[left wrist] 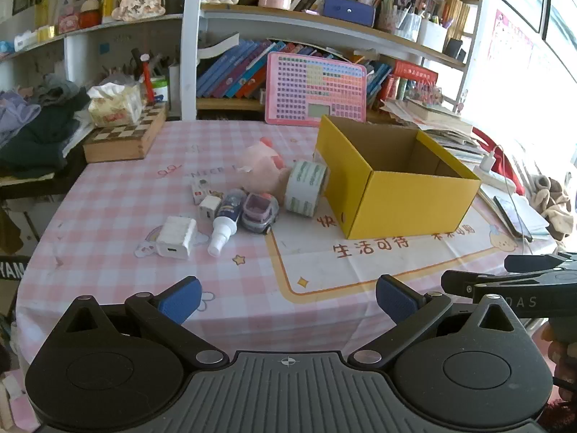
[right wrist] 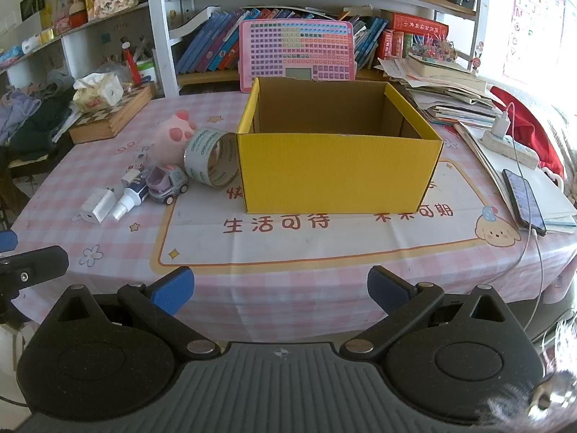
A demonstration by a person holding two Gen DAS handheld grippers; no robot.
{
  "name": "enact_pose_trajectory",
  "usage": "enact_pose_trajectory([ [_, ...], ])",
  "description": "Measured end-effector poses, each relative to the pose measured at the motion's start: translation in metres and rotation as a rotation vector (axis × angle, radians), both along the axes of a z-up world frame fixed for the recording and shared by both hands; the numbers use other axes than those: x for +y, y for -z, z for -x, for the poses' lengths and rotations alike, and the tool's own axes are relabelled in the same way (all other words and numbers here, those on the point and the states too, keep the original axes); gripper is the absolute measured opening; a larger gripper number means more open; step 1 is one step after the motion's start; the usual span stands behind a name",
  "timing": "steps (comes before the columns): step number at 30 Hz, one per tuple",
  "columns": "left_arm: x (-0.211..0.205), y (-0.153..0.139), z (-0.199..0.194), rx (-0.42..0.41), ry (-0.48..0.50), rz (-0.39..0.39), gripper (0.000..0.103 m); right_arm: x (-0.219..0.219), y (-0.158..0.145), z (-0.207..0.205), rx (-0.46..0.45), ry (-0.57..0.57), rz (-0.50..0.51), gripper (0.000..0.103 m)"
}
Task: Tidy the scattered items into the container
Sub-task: 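Move both tools toward the scattered items beside the yellow box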
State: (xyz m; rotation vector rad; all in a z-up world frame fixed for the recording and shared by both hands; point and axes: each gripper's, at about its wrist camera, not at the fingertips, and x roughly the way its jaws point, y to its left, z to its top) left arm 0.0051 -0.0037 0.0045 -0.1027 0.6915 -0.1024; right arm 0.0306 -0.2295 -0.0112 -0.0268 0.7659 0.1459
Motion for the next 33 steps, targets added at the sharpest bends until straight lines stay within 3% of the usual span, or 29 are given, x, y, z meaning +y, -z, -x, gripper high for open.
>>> enact_pose_trajectory([
  [33, 0.016, -0.001, -0.009, -0.022, 0.007, 0.007, 0.103, 0.024, 0.000, -0.017, 0.003, -0.049, 0.002, 0.103],
])
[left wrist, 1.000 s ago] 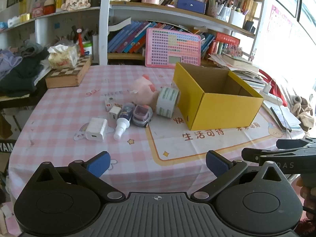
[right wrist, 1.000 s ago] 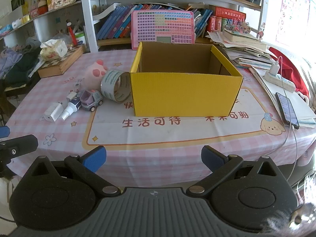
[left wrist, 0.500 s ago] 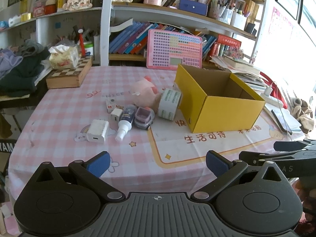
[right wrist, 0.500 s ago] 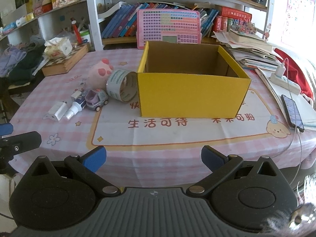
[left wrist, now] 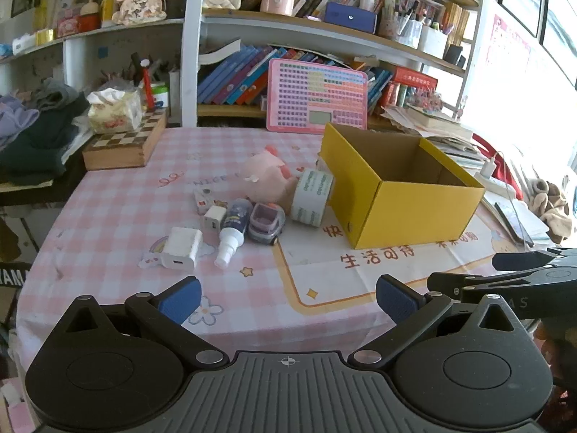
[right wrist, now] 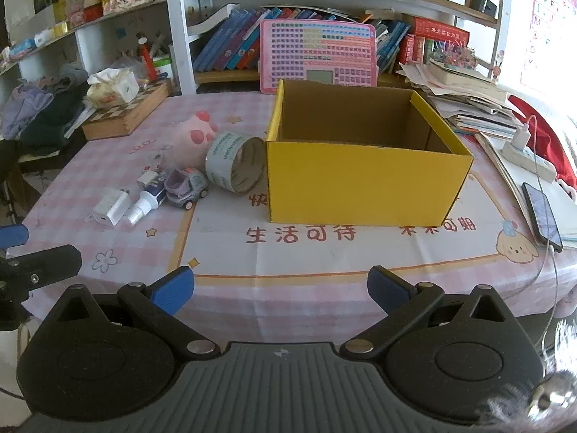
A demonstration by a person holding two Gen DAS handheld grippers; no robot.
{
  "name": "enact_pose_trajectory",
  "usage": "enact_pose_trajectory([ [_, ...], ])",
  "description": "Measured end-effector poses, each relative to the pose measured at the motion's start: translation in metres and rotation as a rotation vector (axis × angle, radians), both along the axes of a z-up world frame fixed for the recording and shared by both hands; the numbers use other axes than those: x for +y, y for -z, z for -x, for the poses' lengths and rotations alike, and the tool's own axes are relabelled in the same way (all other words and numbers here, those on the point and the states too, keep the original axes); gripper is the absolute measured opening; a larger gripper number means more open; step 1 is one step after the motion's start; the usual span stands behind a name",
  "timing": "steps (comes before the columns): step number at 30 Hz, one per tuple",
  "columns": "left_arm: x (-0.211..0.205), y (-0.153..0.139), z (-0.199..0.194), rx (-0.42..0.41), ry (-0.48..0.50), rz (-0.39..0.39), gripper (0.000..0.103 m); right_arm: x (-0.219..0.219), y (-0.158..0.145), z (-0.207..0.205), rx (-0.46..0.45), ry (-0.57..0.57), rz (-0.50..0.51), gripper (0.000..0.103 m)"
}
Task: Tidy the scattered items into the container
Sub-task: 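Move both tools toward the scattered items beside the yellow box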
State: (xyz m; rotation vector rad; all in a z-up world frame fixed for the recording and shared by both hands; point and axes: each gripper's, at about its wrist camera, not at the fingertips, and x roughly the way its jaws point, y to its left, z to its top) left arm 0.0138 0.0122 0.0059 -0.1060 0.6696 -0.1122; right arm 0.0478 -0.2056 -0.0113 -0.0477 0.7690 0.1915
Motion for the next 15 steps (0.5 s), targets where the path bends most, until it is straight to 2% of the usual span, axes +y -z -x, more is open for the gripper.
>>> enact_pose_trajectory([
  [6, 0.010, 0.000, -0.002, -0.004, -0.010, 0.019, 0.103, 0.010, 0.000, -0.005, 0.005, -0.008, 0.014, 0.103],
  [15, 0.028, -0.001, -0.002, -0.024, -0.050, 0.049, 0.103, 0.023, -0.011, -0.011, -0.063, -0.041, 0.004, 0.103],
])
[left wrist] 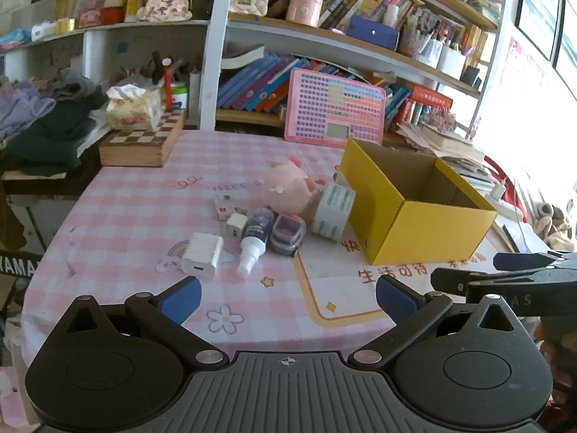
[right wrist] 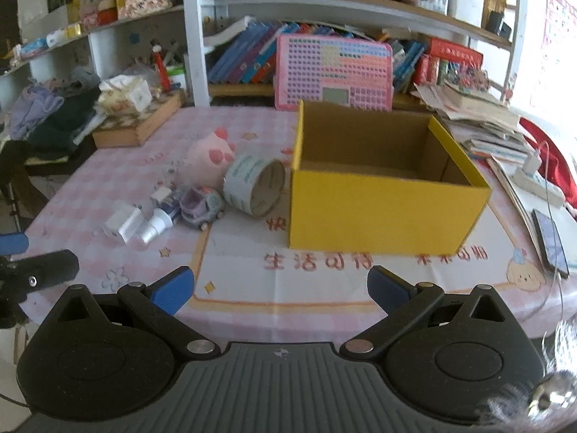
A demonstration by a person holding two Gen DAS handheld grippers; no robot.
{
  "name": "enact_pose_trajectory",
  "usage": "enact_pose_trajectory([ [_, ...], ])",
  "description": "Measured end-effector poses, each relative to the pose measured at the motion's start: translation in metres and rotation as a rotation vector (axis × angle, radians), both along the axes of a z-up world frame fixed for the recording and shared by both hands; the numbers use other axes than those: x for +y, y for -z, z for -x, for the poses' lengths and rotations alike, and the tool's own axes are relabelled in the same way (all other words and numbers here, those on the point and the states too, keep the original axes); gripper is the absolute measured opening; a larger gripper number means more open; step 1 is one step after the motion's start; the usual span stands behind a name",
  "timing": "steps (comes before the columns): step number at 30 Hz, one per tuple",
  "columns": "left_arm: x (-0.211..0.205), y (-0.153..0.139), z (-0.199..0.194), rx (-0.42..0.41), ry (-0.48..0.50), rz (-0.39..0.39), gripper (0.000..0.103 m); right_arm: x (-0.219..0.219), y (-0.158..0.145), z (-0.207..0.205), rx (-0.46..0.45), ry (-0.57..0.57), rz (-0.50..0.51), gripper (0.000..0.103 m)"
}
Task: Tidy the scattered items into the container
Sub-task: 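Move both tools toward the scattered items beside the yellow box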
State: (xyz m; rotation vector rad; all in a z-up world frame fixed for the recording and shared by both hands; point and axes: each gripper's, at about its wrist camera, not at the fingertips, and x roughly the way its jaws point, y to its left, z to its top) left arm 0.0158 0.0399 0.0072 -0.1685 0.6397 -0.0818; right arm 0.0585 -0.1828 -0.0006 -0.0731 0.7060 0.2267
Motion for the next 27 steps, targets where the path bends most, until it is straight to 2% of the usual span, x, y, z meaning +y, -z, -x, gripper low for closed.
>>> enact_pose_trajectory([
  [5, 0.005, 0.001, -0.001, 0.017, -0.008, -0.003, 0.103, 0.009, -0.003, -0.006, -0.016, -0.050, -0.016, 0.101],
  [9, 0.012, 0.004, -0.005, 0.029, -0.038, 0.025, 0.103, 0.016, -0.004, -0.012, -0.021, -0.093, -0.011, 0.099],
  [17, 0.028, 0.012, -0.021, 0.032, -0.101, 0.073, 0.103, 0.027, 0.002, -0.035, -0.001, -0.166, -0.009, 0.071],
  [22, 0.035, 0.015, -0.037, 0.034, -0.127, 0.046, 0.103, 0.039, 0.003, -0.056, 0.004, -0.201, 0.006, 0.070],
  [27, 0.037, 0.020, -0.055, 0.047, -0.126, -0.001, 0.103, 0.049, 0.008, -0.087, 0.050, -0.183, 0.010, 0.070],
])
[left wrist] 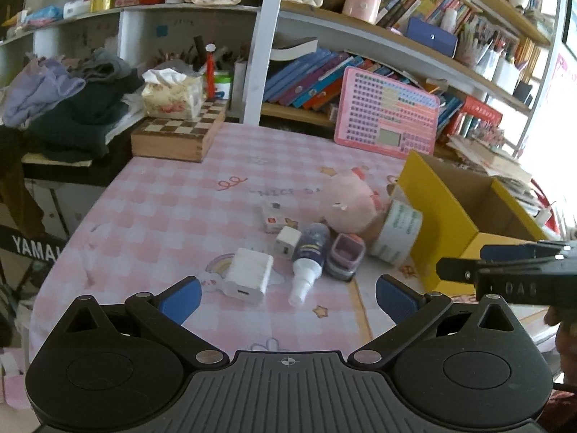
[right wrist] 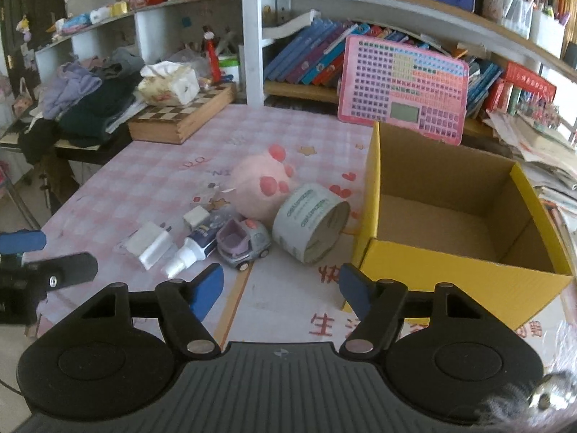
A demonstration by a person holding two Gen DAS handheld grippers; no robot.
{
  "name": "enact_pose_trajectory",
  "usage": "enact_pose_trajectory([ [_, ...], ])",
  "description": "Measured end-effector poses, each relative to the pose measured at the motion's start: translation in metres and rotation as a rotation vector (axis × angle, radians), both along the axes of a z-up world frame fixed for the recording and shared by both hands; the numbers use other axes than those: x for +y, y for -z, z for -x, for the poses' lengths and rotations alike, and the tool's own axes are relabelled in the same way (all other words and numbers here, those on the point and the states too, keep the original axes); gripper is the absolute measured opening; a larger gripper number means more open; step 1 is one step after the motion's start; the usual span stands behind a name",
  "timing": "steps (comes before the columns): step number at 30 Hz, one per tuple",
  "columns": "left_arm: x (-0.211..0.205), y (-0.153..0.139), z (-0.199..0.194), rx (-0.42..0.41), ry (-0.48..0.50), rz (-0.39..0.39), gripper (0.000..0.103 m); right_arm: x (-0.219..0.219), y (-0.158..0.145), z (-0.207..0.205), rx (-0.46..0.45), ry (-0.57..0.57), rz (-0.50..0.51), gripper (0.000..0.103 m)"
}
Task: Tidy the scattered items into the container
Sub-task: 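Move both tools toward the scattered items beside the yellow box, then grasp the white tape roll with the right tool while the left grasps the white charger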
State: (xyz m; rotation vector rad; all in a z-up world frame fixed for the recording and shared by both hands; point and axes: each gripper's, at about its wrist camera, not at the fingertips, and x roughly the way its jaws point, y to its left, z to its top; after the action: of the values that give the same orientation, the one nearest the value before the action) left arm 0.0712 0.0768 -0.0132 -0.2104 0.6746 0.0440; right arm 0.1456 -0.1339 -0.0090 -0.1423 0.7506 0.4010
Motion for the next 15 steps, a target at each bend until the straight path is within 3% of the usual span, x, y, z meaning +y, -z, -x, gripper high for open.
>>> enact_pose_trajectory([
  [13, 0.011, 0.029, -0.048, 0.046, 0.029, -0.051, 0.102, 0.022, 0.014, -0.066, 0.100, 0.147, -0.069, 0.066],
  [15, 0.012, 0.033, -0.055, 0.055, 0.029, -0.059, 0.098, 0.027, 0.016, -0.073, 0.104, 0.166, -0.069, 0.066],
])
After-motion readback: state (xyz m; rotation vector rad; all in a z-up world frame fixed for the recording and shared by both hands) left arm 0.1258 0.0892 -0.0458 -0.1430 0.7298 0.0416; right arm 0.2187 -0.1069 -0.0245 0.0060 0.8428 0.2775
